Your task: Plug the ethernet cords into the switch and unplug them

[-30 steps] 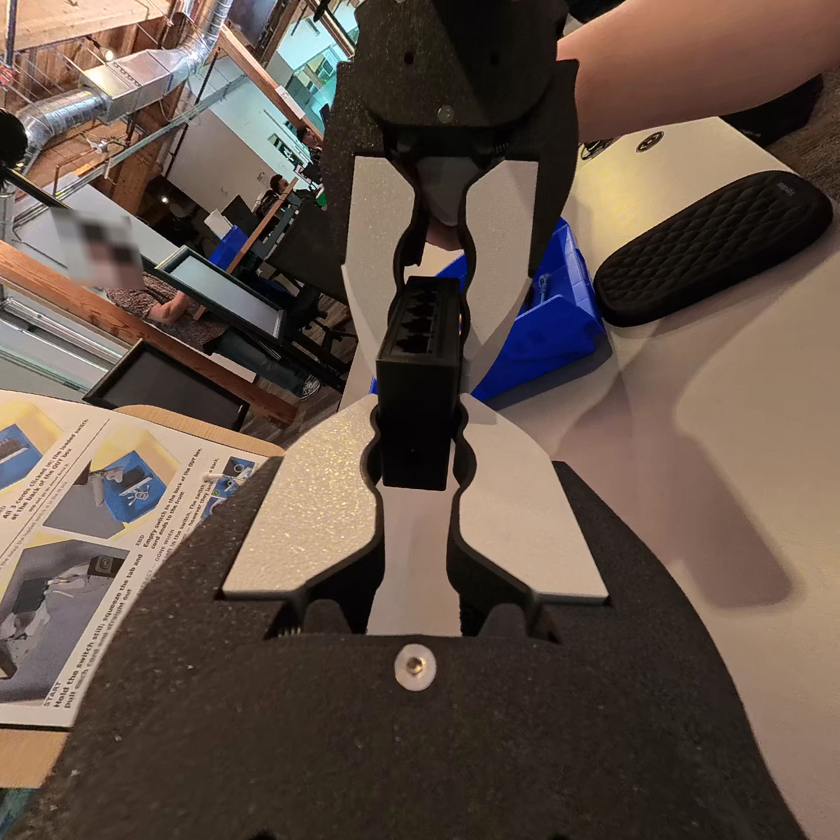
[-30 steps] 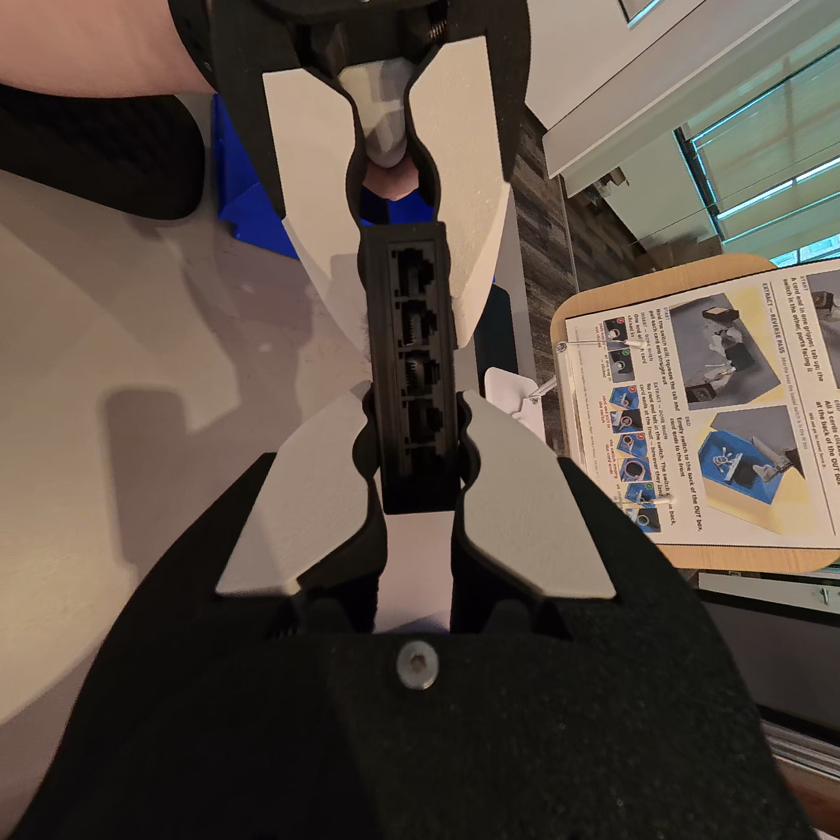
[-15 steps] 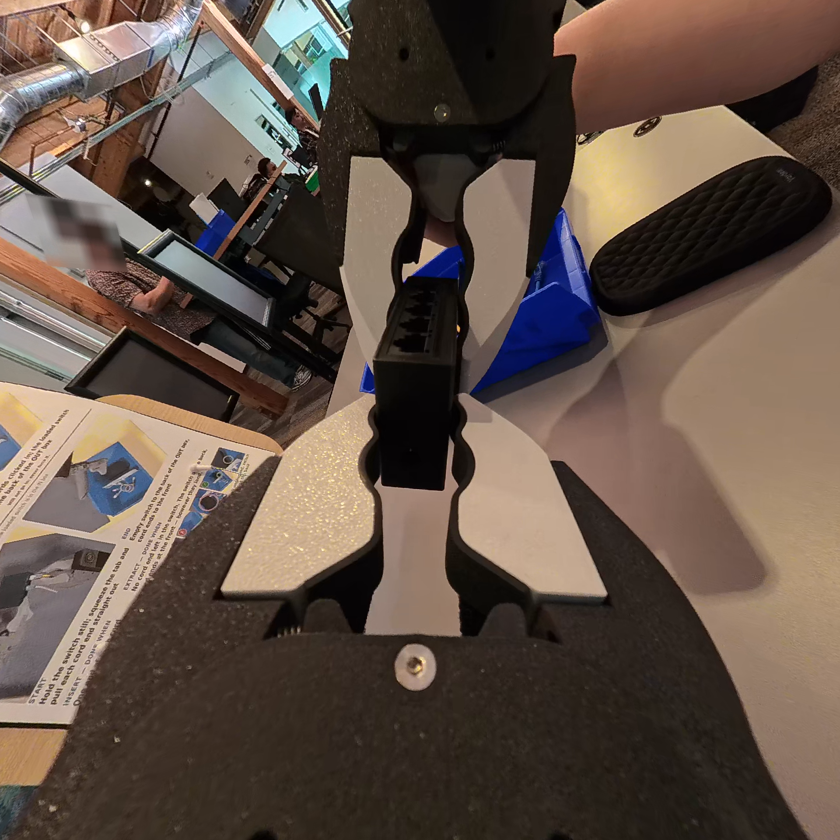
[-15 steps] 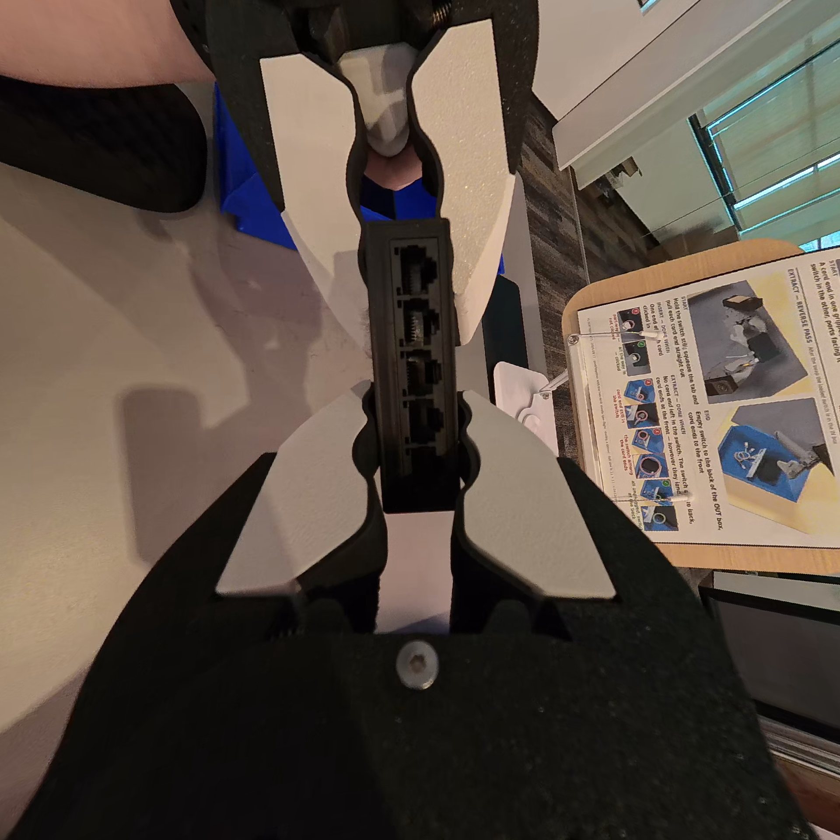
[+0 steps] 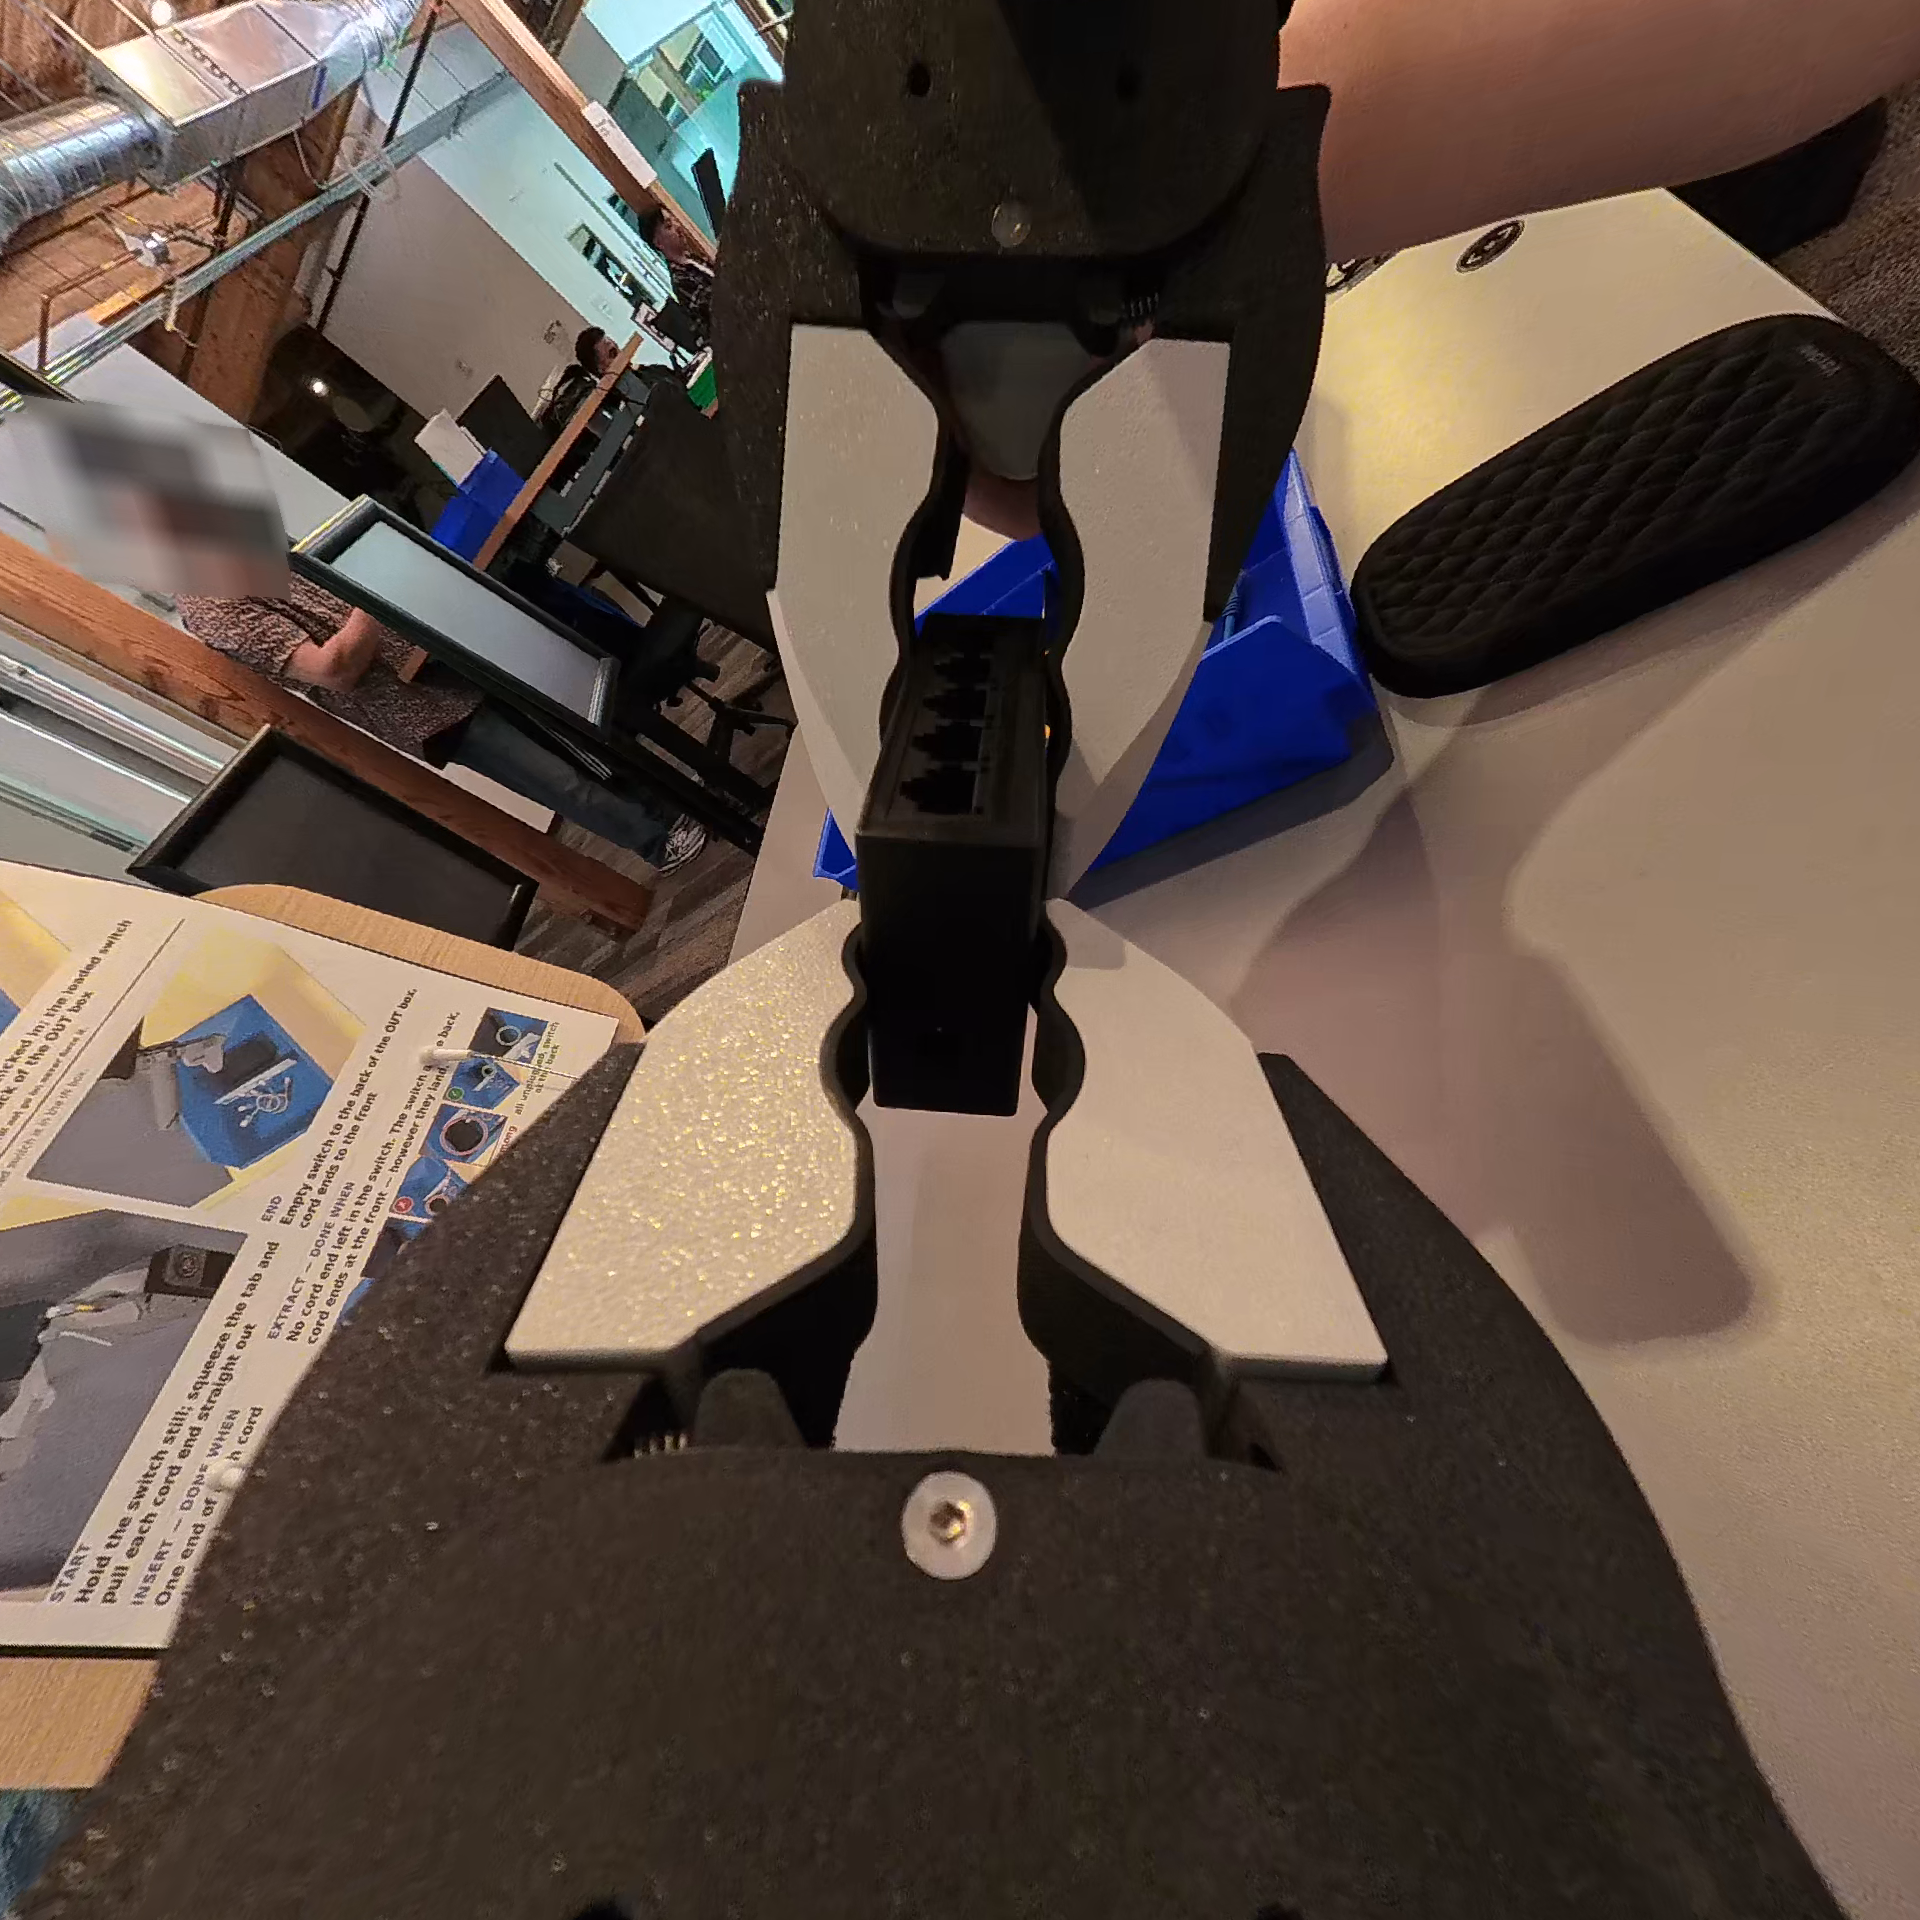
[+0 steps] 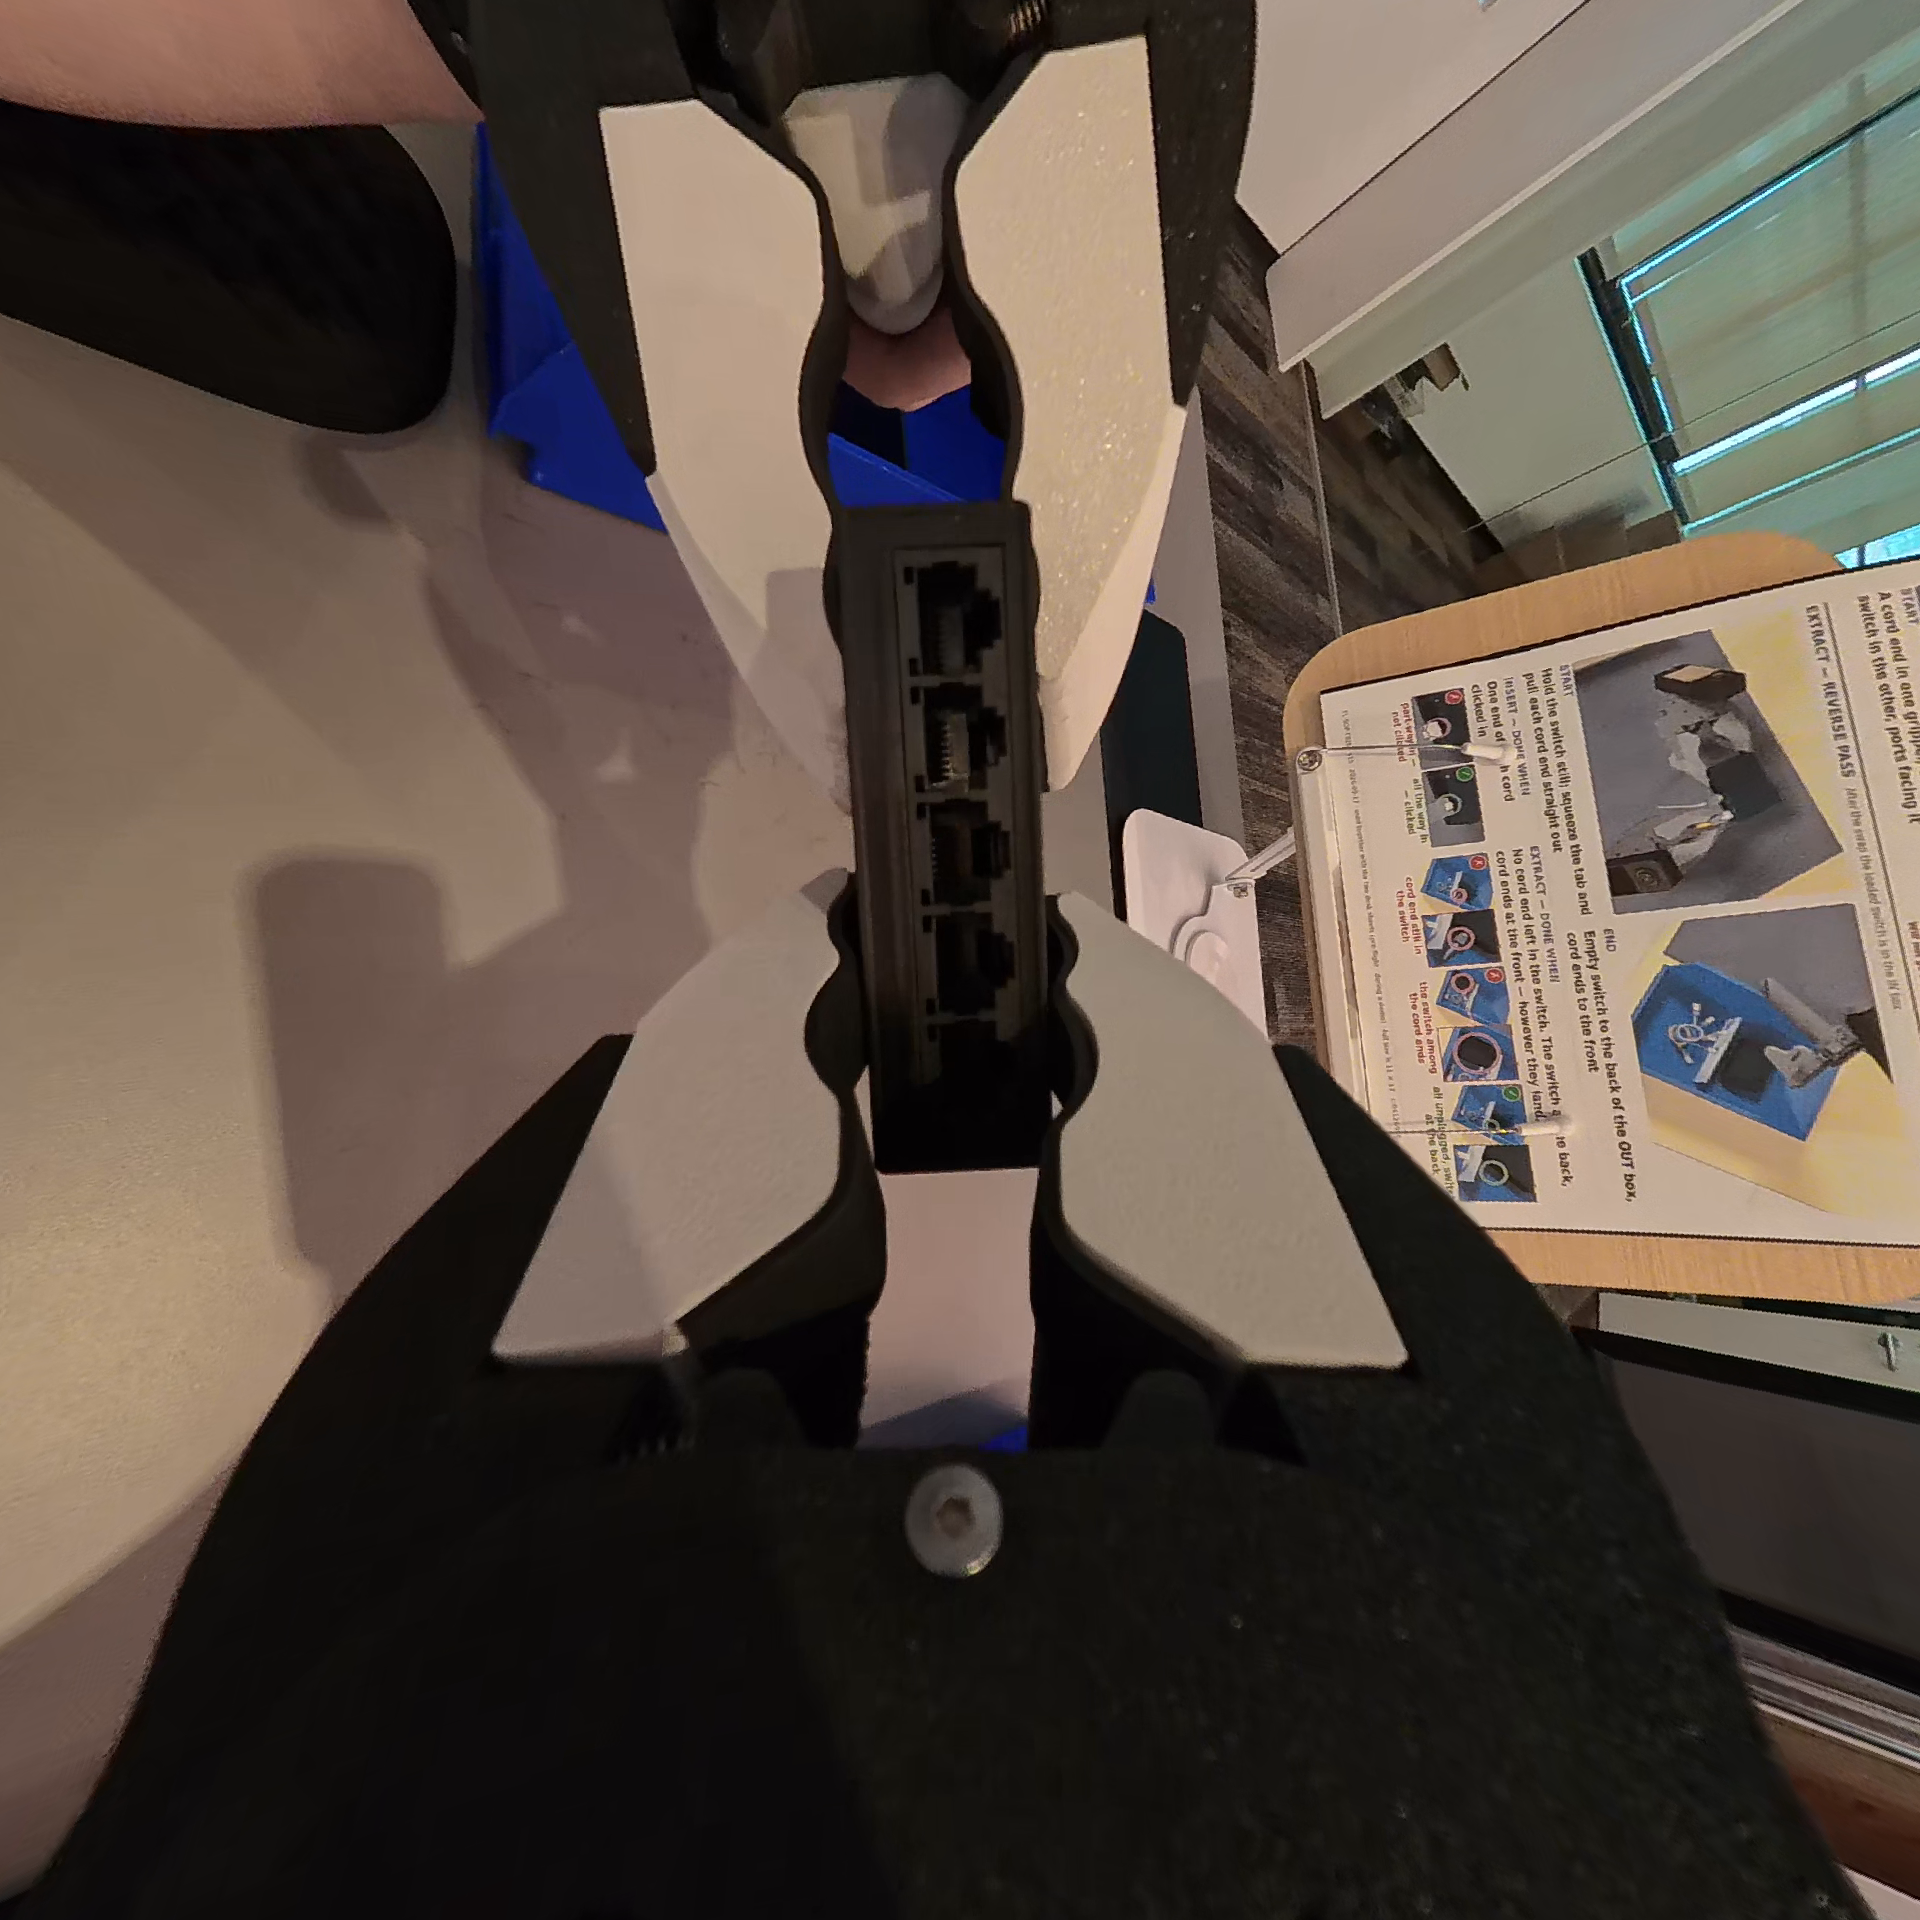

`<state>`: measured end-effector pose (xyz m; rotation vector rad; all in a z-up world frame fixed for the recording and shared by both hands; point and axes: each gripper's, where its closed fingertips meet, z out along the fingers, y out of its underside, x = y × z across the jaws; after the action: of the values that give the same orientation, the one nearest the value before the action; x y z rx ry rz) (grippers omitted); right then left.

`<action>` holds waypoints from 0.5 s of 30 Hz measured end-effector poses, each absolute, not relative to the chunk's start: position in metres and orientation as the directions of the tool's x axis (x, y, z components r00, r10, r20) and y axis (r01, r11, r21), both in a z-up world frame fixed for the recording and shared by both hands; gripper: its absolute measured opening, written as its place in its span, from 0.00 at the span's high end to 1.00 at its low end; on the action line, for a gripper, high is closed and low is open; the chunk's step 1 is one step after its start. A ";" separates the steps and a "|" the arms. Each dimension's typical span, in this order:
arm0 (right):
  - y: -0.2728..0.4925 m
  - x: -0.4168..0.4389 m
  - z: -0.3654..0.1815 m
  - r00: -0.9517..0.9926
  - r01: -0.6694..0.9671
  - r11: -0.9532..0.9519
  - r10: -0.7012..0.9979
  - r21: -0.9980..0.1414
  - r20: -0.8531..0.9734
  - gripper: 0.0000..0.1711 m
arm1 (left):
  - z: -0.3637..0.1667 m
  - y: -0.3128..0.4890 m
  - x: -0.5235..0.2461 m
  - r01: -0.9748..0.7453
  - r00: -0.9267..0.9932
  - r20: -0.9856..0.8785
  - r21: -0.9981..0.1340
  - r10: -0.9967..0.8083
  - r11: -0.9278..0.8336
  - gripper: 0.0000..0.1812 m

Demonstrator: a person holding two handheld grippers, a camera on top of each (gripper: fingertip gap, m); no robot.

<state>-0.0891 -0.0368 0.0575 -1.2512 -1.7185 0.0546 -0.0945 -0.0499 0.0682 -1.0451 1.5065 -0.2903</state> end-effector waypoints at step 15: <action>-0.032 -0.081 0.065 -0.041 0.763 0.485 0.695 -0.426 0.717 0.84 | 0.072 -0.046 -0.098 -0.437 0.149 -0.672 -0.703 -0.726 0.561 0.85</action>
<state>-0.0808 -0.0318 0.0650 -1.2386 -1.7642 -0.0880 -0.0980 -0.0462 0.0717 -1.0479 1.4823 -0.2743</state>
